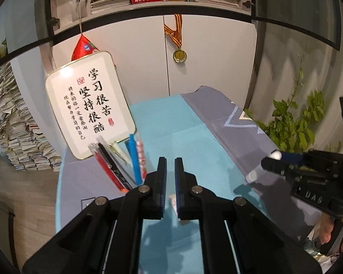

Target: Organize stationery

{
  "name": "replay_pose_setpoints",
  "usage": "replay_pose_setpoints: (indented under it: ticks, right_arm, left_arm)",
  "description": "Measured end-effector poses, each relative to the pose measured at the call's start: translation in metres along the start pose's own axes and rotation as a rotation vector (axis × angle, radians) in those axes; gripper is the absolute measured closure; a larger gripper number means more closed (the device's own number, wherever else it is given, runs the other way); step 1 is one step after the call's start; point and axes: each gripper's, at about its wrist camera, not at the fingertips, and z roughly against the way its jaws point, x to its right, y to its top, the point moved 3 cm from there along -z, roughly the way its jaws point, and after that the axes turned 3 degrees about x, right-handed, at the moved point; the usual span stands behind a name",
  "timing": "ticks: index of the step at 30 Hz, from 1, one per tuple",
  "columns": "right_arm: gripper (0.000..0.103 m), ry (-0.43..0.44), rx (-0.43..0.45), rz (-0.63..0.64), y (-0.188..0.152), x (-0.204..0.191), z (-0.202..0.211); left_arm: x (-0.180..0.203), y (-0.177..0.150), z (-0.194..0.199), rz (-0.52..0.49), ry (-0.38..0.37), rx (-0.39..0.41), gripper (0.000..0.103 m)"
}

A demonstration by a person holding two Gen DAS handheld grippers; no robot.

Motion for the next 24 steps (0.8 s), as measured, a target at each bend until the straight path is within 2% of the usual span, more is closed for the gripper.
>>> replay_pose_setpoints:
  ticks: [2, 4, 7, 10, 15, 18, 19, 20, 24]
  right_arm:
    - [0.076, 0.008, -0.009, -0.002, -0.004, -0.002, 0.0]
    - [0.076, 0.004, -0.013, -0.006, -0.006, -0.002, -0.001]
    - [0.076, 0.001, -0.026, -0.023, -0.008, 0.0, -0.003]
    - [0.076, 0.007, -0.031, -0.029, -0.012, 0.0, -0.005]
    - [0.076, 0.014, -0.027, -0.038, -0.017, 0.004, -0.002]
    - [0.076, 0.013, -0.025, -0.06, -0.018, 0.012, -0.003]
    - [0.076, 0.014, -0.024, -0.064, -0.018, 0.013, -0.003]
    - [0.076, 0.016, -0.024, -0.068, -0.018, 0.015, -0.004]
    - [0.076, 0.023, -0.021, -0.073, -0.018, 0.017, -0.003]
  left_arm:
    - [0.001, -0.009, -0.002, -0.007, -0.022, -0.026, 0.097]
    - [0.008, -0.025, -0.016, -0.036, -0.026, -0.084, 0.091]
    - [0.017, -0.055, -0.049, -0.038, -0.04, -0.216, 0.083]
    - [0.022, -0.071, -0.08, -0.034, -0.012, -0.298, 0.082]
    - [0.02, -0.075, -0.114, -0.024, 0.044, -0.344, 0.077]
    - [0.019, -0.079, -0.127, -0.002, 0.046, -0.378, 0.079]
    - [0.018, -0.078, -0.128, 0.01, 0.042, -0.373, 0.082]
    - [0.017, -0.078, -0.129, 0.018, 0.041, -0.373, 0.089]
    - [0.011, -0.069, -0.11, 0.063, 0.006, -0.326, 0.089]
